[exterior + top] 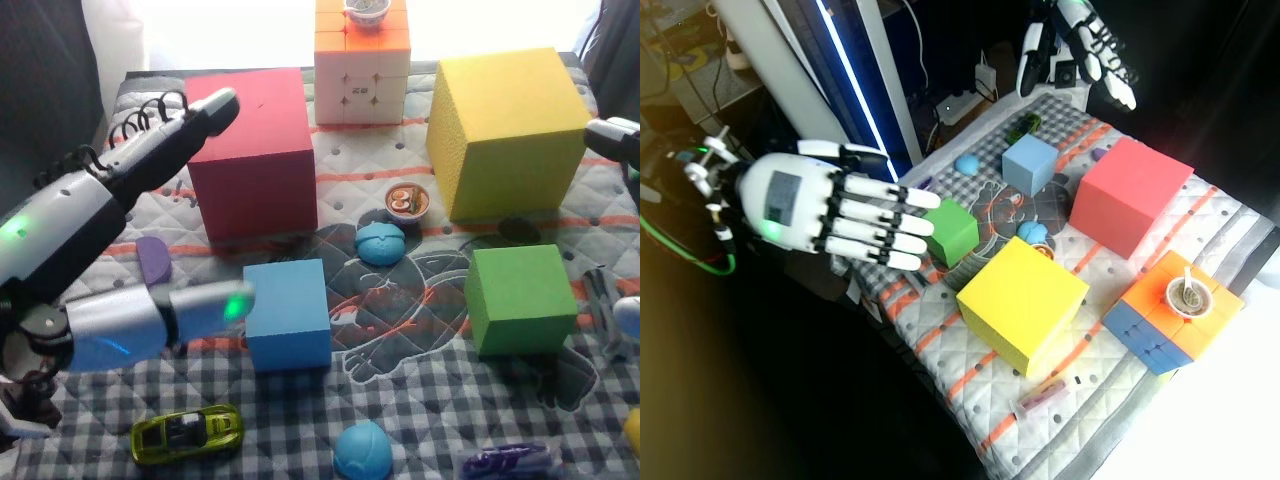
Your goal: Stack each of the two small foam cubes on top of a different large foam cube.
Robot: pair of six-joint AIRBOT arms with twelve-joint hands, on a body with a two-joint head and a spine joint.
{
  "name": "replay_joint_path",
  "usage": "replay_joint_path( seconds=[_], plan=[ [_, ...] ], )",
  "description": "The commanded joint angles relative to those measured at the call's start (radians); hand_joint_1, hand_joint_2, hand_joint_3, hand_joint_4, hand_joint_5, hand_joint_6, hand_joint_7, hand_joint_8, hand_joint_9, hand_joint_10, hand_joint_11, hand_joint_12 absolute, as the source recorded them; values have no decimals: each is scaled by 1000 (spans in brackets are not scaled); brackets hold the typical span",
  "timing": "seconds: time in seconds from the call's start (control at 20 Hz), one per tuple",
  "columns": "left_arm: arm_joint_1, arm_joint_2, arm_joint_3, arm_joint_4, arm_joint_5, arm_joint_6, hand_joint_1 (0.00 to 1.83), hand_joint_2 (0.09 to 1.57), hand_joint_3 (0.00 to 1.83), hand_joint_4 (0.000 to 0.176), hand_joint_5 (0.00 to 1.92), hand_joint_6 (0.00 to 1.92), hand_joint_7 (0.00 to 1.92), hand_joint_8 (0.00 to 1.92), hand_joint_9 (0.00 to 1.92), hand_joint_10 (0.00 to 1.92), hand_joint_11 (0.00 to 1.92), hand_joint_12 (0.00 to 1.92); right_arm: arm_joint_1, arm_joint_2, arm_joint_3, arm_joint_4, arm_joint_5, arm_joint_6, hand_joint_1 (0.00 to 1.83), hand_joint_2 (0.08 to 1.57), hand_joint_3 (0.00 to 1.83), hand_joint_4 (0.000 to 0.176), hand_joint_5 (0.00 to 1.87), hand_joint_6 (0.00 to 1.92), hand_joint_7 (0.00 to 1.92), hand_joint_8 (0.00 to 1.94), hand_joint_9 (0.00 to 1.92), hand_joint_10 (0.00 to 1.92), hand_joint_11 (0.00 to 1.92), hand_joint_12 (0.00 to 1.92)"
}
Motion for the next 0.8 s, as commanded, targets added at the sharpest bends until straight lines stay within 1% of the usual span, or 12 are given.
replay_joint_path(
  seconds=[0.0, 0.05, 0.1, 0.15, 0.25, 0.3, 0.4, 0.45, 0.5, 0.55, 0.6, 0.75],
  plan=[
    [-15, -7, 7, 17, -105, -6, 554, 1165, 0, 56, 0, 0, 0, 0, 17, 6, 0, 605, 17, 1, 6, 1, 98, 5, 625, 1081, 29, 0, 0, 0, 0, 0, 0, 0, 0, 1101],
    [-20, -13, 9, 18, -93, -6, 558, 1160, 0, 70, 0, 0, 0, 0, 30, 12, 0, 789, 24, -4, 8, -3, 87, 5, 606, 1095, 12, 0, 0, 0, 0, 0, 0, 0, 0, 943],
    [-22, -18, 11, 18, -82, -6, 565, 1148, 0, 89, 0, 0, 0, 0, 35, 16, 0, 937, 29, -9, 11, -8, 74, 5, 581, 1081, 2, 0, 0, 0, 0, 0, 0, 0, 0, 951],
    [-24, -23, 13, 18, -70, -7, 564, 1145, 0, 95, 0, 0, 0, 0, 42, 21, 0, 1004, 36, -16, 15, -10, 62, 5, 535, 1081, 0, 0, 0, 0, 0, 0, 21, 13, 0, 1039],
    [-27, -37, 19, 24, -28, -16, 646, 1126, 0, 90, 0, 0, 12, 4, 40, 21, 0, 887, 52, -34, 25, -17, 27, 5, 550, 1052, 0, 0, 0, 0, 0, 0, 45, 64, 0, 1347],
    [-30, -47, 24, 26, 1, -20, 660, 1108, 0, 106, 0, 0, 4, 1, 36, 20, 0, 884, 59, -44, 31, -18, 9, 5, 555, 1038, 0, 0, 0, 0, 0, 0, 8, 161, 0, 1415],
    [-35, -65, 34, 25, 41, -22, 708, 1079, 0, 100, 0, 0, 20, 4, 43, 30, 0, 964, 72, -63, 44, -19, -26, 5, 582, 1039, 0, 0, 0, 0, 0, 0, 0, 418, 0, 1510],
    [-39, -75, 40, 23, 62, -22, 726, 1064, 0, 122, 0, 0, 20, 3, 41, 38, 0, 1032, 81, -72, 50, -20, -42, 5, 599, 1035, 0, 14, 0, 0, 0, 0, 0, 634, 0, 1576],
    [-48, -92, 51, 20, 99, -22, 742, 1040, 0, 136, 0, 0, 41, 8, 63, 61, 0, 1132, 102, -90, 63, -23, -76, 5, 578, 1038, 0, 0, 0, 0, 0, 0, 0, 446, 0, 1579],
    [-58, -107, 62, 19, 133, -22, 755, 1035, 0, 112, 0, 0, 49, 7, 59, 68, 0, 1100, 116, -106, 72, -25, -100, 5, 571, 1043, 1, 0, 0, 0, 0, 0, 0, 321, 0, 1452],
    [-67, -122, 74, 17, 164, -22, 796, 1050, 0, 76, 0, 0, 9, 1, 16, 24, 0, 1002, 131, -122, 81, -31, -123, 5, 599, 1044, 1, 0, 0, 0, 0, 0, 0, 213, 0, 1251],
    [-93, -165, 105, 13, 241, -17, 898, 1021, 0, 37, 0, 0, 15, 3, 2, 1, 0, 918, 185, -173, 119, -51, -211, 5, 586, 1048, 0, 0, 0, 0, 0, 0, 5, 162, 0, 975]
  ],
)
